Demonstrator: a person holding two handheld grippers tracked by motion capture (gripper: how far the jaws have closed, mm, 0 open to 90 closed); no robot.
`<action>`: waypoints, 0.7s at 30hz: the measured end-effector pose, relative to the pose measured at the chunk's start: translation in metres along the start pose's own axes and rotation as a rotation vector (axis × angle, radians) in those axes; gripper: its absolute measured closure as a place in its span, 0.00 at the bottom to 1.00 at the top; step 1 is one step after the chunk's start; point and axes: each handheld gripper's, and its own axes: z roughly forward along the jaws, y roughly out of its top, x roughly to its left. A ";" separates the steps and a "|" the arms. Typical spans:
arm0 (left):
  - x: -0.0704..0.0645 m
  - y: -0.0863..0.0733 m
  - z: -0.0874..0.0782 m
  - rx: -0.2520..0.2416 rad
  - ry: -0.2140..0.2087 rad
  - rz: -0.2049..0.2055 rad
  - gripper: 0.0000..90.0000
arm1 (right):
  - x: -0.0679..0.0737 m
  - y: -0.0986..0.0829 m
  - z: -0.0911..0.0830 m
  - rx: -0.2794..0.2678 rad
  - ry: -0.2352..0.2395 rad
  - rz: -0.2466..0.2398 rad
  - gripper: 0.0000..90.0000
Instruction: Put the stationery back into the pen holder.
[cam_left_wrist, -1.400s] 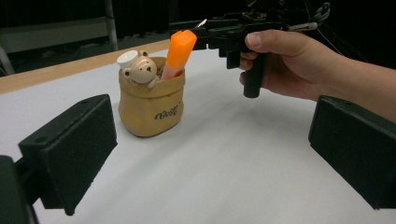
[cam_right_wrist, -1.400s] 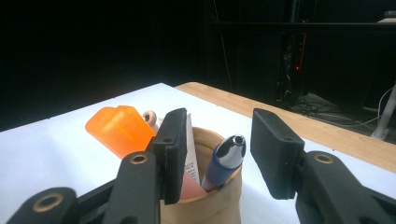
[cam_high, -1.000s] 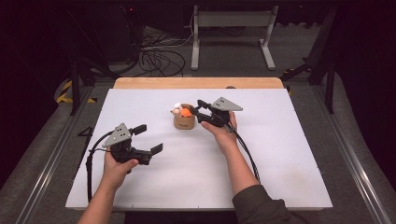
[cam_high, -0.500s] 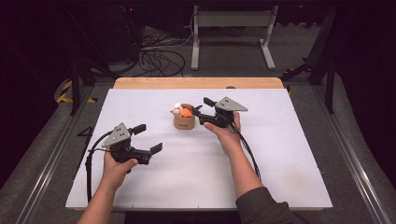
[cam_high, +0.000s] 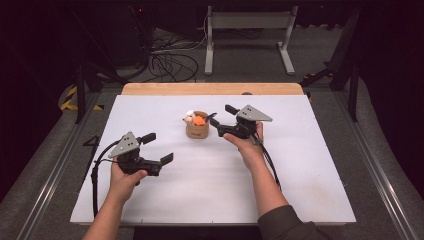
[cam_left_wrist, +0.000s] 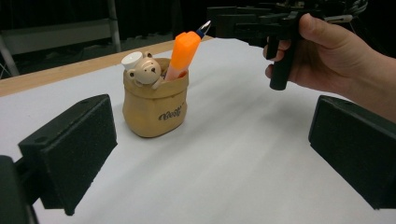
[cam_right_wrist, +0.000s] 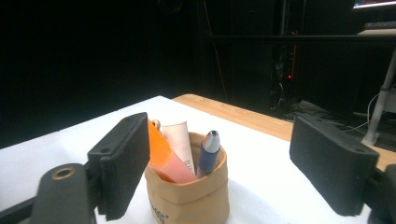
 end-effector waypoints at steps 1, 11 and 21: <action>0.000 0.000 0.000 0.001 0.001 0.002 0.02 | 0.000 0.001 -0.002 0.000 -0.001 0.002 0.21; 0.000 0.000 0.000 0.001 0.001 0.000 0.02 | 0.004 0.004 -0.016 -0.003 -0.009 -0.015 0.17; 0.001 0.000 -0.001 0.000 0.006 0.005 0.02 | 0.005 0.005 -0.029 -0.006 -0.010 -0.018 0.14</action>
